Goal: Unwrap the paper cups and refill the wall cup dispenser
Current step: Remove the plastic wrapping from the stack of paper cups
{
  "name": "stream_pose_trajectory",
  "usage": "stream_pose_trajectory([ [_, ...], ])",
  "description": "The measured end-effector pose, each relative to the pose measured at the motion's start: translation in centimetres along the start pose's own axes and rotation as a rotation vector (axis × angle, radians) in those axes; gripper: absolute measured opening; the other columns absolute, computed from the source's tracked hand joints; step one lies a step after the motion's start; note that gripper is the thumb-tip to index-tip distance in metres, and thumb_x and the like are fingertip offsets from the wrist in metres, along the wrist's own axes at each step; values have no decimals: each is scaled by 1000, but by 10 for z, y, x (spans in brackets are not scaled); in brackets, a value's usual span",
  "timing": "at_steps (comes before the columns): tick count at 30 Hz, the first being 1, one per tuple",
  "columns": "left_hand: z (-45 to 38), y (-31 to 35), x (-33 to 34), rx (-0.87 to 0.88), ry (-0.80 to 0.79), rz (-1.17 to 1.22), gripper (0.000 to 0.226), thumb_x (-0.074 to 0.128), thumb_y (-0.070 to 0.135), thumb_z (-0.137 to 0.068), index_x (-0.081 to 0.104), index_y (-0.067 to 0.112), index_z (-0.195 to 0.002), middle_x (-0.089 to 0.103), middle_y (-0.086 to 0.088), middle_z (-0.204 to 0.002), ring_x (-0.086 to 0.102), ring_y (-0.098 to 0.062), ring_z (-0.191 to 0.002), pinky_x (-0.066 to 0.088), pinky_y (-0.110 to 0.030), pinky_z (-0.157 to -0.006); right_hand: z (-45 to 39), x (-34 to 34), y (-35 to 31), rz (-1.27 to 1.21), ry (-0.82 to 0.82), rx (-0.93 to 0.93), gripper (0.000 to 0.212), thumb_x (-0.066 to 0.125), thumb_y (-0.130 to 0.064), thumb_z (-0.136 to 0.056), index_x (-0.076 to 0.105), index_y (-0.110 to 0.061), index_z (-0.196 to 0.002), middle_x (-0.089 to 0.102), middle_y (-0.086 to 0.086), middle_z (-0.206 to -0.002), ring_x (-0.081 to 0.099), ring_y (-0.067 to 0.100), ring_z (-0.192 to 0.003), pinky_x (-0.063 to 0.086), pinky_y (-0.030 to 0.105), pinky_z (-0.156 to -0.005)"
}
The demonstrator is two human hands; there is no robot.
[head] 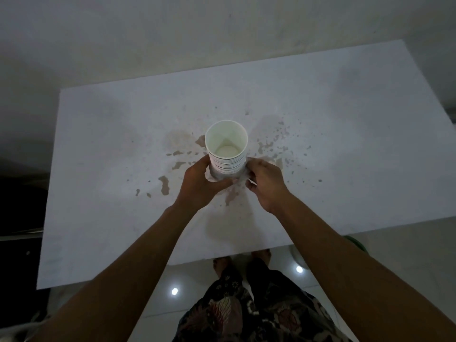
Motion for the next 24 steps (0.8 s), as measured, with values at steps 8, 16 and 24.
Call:
stream_pose_trajectory([
  [8,9,18,-10,124,126,7,74,86,42,-73,55,15,-136,66,1,-132,63,-16,-119,55,-35,-99,-3,-4,-26,424,123,-300,14,56,-18,-96,68,-21,-89,69,-6,-86,65,8,-80,47,19,-68],
  [16,6,-15,6,1,67,-41,64,81,37,-79,59,13,-135,67,-2,-131,64,-19,-115,53,-30,-99,10,1,-20,116,3,-216,11,64,-29,-94,69,-34,-87,71,-9,-99,67,11,-97,60,35,-83],
  [24,0,9,-2,122,-7,-98,67,86,38,-71,61,10,-127,67,-4,-125,61,-11,-107,38,-1,-86,5,-1,-6,38,-75,-202,8,67,-12,-91,74,-13,-96,75,5,-95,70,14,-85,56,25,-75],
])
Point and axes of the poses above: each hand's wrist, its own z-axis away from the middle knuckle, its own x-axis out of the palm, y = z × x, the point moved 10 cm from there along -z, towards the middle knuckle
